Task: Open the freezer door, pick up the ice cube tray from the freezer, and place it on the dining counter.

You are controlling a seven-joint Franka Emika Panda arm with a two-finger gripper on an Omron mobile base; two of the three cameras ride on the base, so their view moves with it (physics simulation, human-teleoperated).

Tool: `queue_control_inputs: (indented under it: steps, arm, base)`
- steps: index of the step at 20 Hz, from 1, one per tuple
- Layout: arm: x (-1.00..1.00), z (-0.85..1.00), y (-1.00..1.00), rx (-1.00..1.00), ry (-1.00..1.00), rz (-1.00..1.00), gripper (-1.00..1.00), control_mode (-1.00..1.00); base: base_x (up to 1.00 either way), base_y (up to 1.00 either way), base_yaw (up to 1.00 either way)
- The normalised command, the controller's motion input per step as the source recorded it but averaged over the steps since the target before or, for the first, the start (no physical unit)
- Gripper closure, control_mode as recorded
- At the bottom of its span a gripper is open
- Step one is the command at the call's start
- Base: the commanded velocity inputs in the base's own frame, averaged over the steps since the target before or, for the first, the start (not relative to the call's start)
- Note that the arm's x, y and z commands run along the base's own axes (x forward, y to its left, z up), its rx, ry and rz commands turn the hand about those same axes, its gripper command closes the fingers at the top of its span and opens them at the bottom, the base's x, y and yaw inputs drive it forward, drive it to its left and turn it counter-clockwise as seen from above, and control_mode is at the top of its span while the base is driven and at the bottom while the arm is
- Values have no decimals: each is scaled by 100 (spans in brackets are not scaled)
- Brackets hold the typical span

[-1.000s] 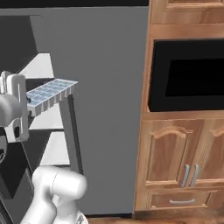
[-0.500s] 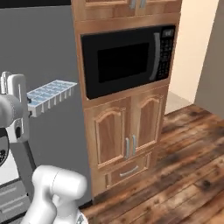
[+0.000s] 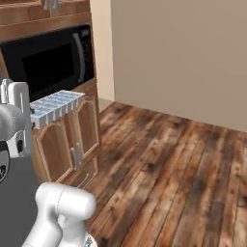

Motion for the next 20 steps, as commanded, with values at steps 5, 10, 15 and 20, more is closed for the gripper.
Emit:
queue_control_inputs:
  steps: [5,10,15,20]
  arm:
    - [0,0,0,0,0,0,100,100]
    - [0,0,0,0,0,0,100,100]
    - [0,0,0,0,0,0,100,100]
    - [0,0,0,0,0,0,100,100]
  base:
    - [12,-11,-83]
    - [11,0,-85]
    - [10,0,-86]
    - [18,0,-84]
